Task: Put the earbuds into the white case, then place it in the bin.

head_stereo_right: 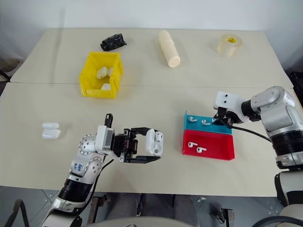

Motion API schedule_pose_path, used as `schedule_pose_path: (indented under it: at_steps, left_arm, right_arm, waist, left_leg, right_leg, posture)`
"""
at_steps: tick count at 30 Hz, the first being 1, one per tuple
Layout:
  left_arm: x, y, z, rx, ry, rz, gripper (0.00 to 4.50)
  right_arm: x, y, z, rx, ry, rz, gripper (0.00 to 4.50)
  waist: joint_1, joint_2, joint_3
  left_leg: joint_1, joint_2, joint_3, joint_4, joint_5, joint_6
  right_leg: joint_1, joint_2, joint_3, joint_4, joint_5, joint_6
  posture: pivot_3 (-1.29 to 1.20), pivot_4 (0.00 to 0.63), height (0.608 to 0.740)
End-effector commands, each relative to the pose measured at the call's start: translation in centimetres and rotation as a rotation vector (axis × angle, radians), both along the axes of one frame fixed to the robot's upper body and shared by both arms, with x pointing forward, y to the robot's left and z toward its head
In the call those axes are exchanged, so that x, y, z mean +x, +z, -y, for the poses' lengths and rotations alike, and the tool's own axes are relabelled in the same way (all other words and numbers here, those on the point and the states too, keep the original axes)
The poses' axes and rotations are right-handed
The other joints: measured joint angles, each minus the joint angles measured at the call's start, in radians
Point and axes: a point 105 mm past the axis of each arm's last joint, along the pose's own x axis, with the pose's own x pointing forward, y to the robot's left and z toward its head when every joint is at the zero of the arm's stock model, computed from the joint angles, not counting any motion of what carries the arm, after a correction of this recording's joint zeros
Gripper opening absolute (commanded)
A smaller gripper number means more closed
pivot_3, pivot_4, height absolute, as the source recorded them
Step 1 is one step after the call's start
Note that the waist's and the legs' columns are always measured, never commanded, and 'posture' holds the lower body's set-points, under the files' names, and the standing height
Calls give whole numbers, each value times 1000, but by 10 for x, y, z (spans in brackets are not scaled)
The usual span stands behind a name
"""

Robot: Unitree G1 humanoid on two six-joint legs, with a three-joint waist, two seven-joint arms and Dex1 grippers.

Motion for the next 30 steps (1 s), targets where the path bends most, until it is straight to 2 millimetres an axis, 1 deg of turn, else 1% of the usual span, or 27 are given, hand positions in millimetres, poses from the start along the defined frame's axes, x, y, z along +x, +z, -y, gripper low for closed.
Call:
schedule_pose_path:
  at_steps: [1,3,4,5,6,8,11,13,15,17,19,24,27,30]
  left_arm:
    - [3,5,1,-22,-10,12,2800]
    - [8,7,1,-29,-4,5,2800]
    - [13,8,3,-29,8,5,2800]
    - [17,8,4,-27,21,2,2800]
    - [22,9,6,-25,37,-6,2800]
    - [28,11,9,-37,49,-20,2800]
    - [32,16,12,-55,47,-35,2800]
    - [33,17,15,-55,44,-37,2800]
    - [35,18,17,-52,40,-39,2800]
    - [36,19,18,-51,40,-41,2800]
    - [37,20,19,-52,42,-42,2800]
    - [38,24,19,-70,49,-54,2800]
    - [37,26,19,-78,49,-56,2800]
    - [36,28,19,-86,50,-57,2800]
  right_arm:
    - [-20,56,-17,199,94,161,1051]
    - [-37,70,-32,353,152,191,1051]
    - [-43,80,-42,477,167,241,1051]
    - [-50,86,-49,572,172,261,1051]
    - [-61,88,-58,673,186,237,1051]
    - [-79,88,-73,811,220,218,1051]
    - [-98,86,-97,1006,225,151,1051]
    - [-113,82,-114,1109,249,72,1051]
    - [-119,82,-125,1211,241,51,1051]
    - [-119,87,-130,1321,203,55,1051]
    - [-121,85,-134,1362,180,41,1051]
    - [-126,74,-138,1371,143,18,1051]
    - [-125,69,-137,1371,117,20,1051]
    - [-124,59,-133,1346,90,27,1051]
  waist:
    - [1,0,0]
    - [5,0,0]
    - [4,0,0]
    - [4,-1,0]
    - [4,-1,0]
    - [4,-1,0]
    - [1,-1,0]
    - [1,-1,0]
    - [1,-1,0]
    - [0,-1,0]
    - [0,-1,0]
    - [0,-1,0]
    - [-1,-1,0]
    - [-1,-1,0]
  left_leg:
    - [0,0,0,0,0,0]
    - [0,0,-1,-1,0,0]
    - [0,0,-2,-1,0,0]
    - [0,0,-1,0,0,0]
    - [0,0,-2,0,0,0]
    - [0,0,-2,2,0,0]
    - [0,0,-2,1,0,0]
    - [0,0,-2,0,0,0]
    - [0,0,-2,1,0,0]
    - [0,0,-2,0,0,0]
    - [0,0,-2,1,0,0]
    - [0,-1,-3,0,0,0]
    - [0,0,-3,0,0,0]
    - [0,0,-3,0,0,0]
  right_leg:
    - [0,0,0,0,0,0]
    - [0,0,-1,0,0,0]
    - [1,0,-2,-1,0,0]
    - [1,0,-2,-1,0,0]
    - [2,0,-3,0,0,0]
    - [2,0,-3,1,0,0]
    - [2,0,-2,1,0,0]
    - [1,0,-2,1,0,0]
    - [1,0,-2,1,0,0]
    - [1,0,-2,1,0,0]
    - [1,0,-2,1,0,0]
    - [1,0,-2,1,0,0]
    - [1,0,-2,1,0,0]
    - [1,1,-2,1,0,0]
  posture:
    - [0,150,740]
    - [0,150,740]
    - [0,150,740]
    - [0,150,740]
    - [0,150,740]
    - [0,150,740]
    - [0,150,740]
    - [0,150,740]
    - [0,150,740]
    - [0,150,740]
    - [0,150,740]
    - [0,150,740]
    - [0,150,740]
    - [0,150,740]
